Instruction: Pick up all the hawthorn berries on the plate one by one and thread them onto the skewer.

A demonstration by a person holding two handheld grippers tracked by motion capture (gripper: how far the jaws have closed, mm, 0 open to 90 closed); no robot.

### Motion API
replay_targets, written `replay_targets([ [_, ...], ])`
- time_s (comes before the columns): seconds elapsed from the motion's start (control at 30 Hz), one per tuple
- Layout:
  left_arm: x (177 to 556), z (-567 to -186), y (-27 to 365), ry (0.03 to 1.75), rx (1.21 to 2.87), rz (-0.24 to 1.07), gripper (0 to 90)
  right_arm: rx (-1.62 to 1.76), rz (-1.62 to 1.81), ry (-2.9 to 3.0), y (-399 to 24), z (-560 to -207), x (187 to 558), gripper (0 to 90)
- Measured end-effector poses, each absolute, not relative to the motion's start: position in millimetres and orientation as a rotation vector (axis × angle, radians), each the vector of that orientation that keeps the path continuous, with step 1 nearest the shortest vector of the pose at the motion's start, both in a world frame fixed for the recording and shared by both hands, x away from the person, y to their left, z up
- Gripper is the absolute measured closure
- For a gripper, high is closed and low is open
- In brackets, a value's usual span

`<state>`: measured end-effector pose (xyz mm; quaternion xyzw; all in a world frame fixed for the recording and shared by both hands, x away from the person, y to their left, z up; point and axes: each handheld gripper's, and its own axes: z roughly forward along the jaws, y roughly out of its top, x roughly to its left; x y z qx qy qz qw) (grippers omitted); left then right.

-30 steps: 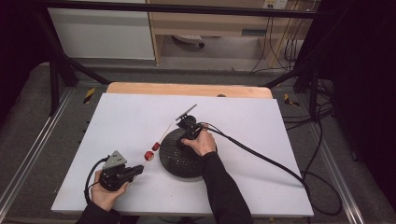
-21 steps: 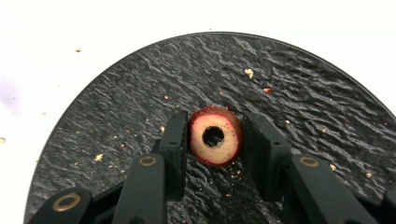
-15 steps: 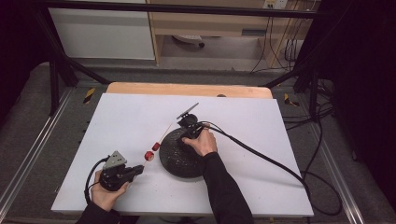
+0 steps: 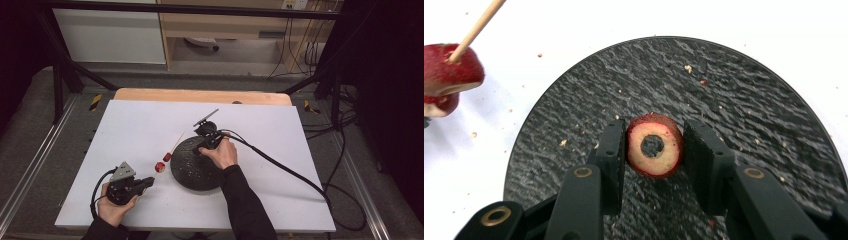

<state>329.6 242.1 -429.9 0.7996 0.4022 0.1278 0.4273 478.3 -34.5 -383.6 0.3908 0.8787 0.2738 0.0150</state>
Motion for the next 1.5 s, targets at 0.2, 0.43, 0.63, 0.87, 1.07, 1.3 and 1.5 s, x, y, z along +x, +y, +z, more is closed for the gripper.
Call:
replay_targets([
  [0.2, 329, -430, 241, 1.0, 1.999, 0.32, 88.3, 1.22, 0.896, 2.724, -44, -380, 470, 62.9],
  [0.43, 329, -430, 239, 0.998, 2.002, 0.322, 88.3, 1.24, 0.987, 2.69, -55, -380, 461, 62.9],
  [0.63, 329, -430, 237, 0.995, 2.005, 0.32, 88.3, 1.237, 1.102, 2.658, -64, -382, 451, 62.9],
  [0.87, 329, -431, 235, 0.993, 2.008, 0.32, 88.3, 1.245, 1.278, 2.574, -75, -385, 438, 62.9],
  [1.07, 327, -430, 233, 0.982, 2.005, 0.319, 88.3, 1.265, 1.448, 2.478, -83, -391, 425, 62.9],
  [1.3, 325, -430, 230, 0.974, 1.995, 0.316, 88.3, 1.315, 1.621, 2.332, -94, -402, 414, 62.9],
  [1.5, 323, -431, 225, 0.97, 1.998, 0.315, 88.3, 1.368, 1.771, 2.192, -100, -413, 407, 63.0],
])
